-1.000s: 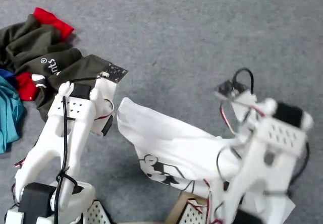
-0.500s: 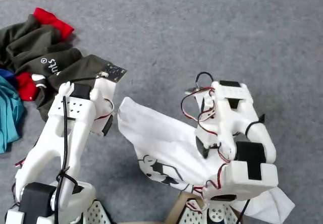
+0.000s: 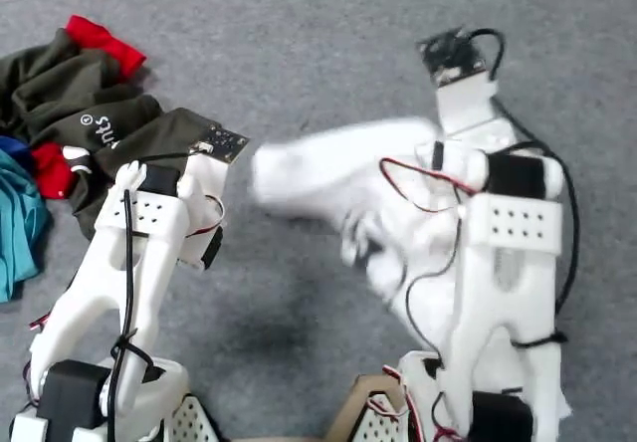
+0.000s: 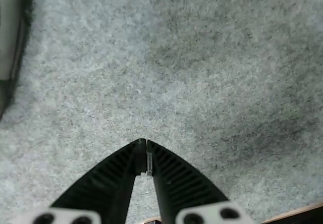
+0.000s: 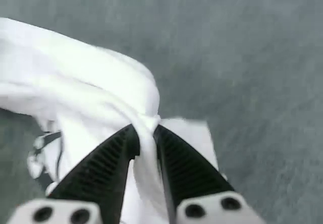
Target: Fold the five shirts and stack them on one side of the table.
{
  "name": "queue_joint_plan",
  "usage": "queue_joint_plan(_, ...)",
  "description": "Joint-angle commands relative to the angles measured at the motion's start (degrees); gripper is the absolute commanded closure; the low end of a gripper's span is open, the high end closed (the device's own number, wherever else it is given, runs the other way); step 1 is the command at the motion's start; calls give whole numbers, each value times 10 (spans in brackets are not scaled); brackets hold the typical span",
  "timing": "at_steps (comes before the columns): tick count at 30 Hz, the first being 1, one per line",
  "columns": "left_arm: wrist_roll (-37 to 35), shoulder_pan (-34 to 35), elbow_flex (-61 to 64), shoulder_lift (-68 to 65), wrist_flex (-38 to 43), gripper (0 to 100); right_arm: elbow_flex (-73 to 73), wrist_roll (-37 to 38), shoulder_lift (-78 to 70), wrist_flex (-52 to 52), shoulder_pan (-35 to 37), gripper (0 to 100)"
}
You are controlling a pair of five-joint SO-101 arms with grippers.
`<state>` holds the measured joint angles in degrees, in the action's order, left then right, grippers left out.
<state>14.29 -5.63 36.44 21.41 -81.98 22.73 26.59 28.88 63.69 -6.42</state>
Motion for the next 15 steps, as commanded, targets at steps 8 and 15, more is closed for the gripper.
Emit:
queue_joint_plan(8,-5,3,-9,3,-1,970,165,-17,-41,-193,-44,690)
queue_joint_plan(15,-5,2,-25,2,-1,970,126,7,-74,-146,-81,606)
